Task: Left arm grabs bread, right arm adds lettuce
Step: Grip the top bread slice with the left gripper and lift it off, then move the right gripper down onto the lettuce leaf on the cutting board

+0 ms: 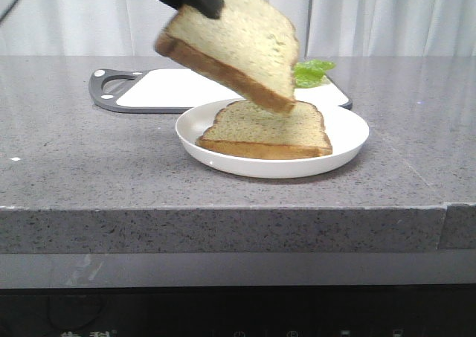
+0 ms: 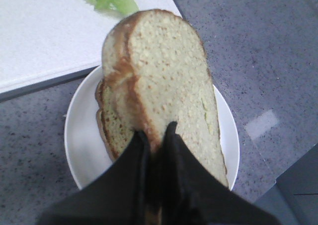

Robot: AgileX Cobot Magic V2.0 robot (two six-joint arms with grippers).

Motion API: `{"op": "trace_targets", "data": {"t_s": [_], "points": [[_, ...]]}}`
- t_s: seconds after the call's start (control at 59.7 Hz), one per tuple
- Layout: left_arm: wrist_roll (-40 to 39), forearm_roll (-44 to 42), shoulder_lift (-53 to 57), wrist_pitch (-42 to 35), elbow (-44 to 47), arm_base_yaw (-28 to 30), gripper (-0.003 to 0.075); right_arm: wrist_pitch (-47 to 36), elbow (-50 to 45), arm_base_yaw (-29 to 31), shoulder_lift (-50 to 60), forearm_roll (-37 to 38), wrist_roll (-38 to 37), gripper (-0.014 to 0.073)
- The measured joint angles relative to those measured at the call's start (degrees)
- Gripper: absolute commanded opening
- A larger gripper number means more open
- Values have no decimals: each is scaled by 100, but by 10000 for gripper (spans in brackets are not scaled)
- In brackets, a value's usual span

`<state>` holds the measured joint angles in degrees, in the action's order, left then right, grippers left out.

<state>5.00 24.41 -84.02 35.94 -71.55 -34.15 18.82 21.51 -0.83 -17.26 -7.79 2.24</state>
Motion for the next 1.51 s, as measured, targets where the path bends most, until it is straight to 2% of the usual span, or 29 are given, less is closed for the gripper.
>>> {"op": "trace_targets", "data": {"t_s": [0.302,0.536,0.653,0.922,1.089,1.273,1.508], "points": [[-196,-1280,1230,-683,1157,0,-20,0,0,0,0,0,0,447],[-1504,-3055,2405,-846,2046,0,-21,14,0,0,0,0,0,447],[-1920,-3568,3133,-1038,2596,0,-21,54,0,0,0,0,0,447],[-2038,-3999,4873,-1494,3848,0,-20,140,0,0,0,0,0,445],[-2042,-4035,5613,-1650,4268,0,-20,140,56,0,-203,0,0,445],[-2051,-4035,5794,-1694,4291,0,-20,202,611,0,-1361,0,11,445],[-2051,-4035,5794,-1694,4291,0,-20,339,1891,-127,-3421,0,76,445]]}}
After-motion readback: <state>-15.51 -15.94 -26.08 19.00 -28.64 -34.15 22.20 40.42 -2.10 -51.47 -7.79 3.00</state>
